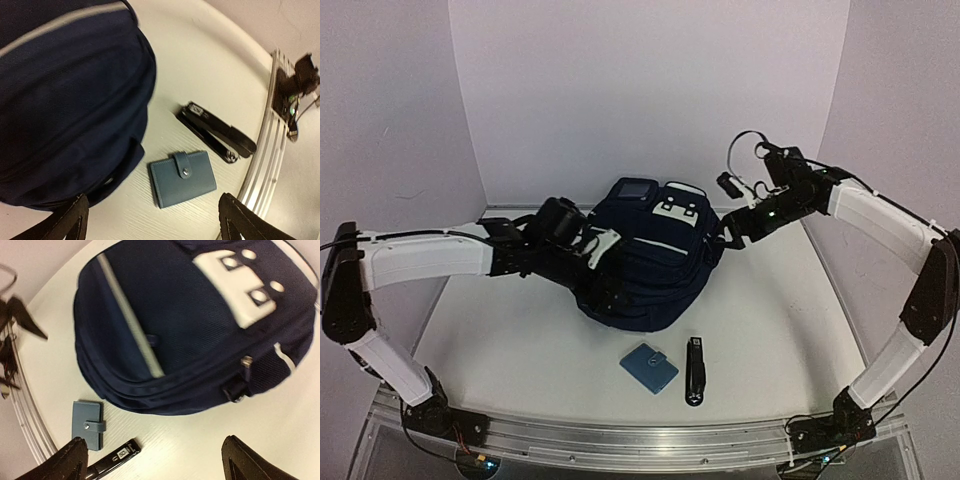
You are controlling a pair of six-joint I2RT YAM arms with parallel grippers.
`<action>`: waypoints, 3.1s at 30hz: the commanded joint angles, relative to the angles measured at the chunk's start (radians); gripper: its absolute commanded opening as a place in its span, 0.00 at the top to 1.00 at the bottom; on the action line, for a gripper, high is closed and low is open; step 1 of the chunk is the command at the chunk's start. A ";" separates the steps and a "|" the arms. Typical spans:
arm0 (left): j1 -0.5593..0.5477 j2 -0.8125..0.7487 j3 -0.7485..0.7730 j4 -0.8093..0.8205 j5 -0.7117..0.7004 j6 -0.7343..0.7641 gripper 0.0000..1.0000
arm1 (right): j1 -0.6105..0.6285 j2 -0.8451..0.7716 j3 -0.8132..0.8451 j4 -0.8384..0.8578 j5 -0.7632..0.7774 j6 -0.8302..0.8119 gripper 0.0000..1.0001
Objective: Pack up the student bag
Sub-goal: Unzip the student bag at the center of the board, then pick up the stationery from the center of the board.
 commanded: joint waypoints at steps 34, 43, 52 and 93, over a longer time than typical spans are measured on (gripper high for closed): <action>-0.448 0.892 1.057 -0.546 -0.317 -0.597 0.00 | -0.222 -0.097 -0.202 -0.150 0.025 -0.134 0.08; -0.485 0.890 1.056 -0.569 -0.406 -0.576 0.00 | -0.223 -0.091 -0.215 -0.150 0.022 -0.142 0.08; -0.482 0.834 0.992 -0.619 -0.478 -0.708 0.00 | -0.222 -0.081 -0.208 -0.150 0.018 -0.141 0.08; -0.445 0.925 1.002 -0.582 -0.257 -0.203 0.29 | -0.222 -0.049 -0.190 -0.149 0.010 -0.131 0.08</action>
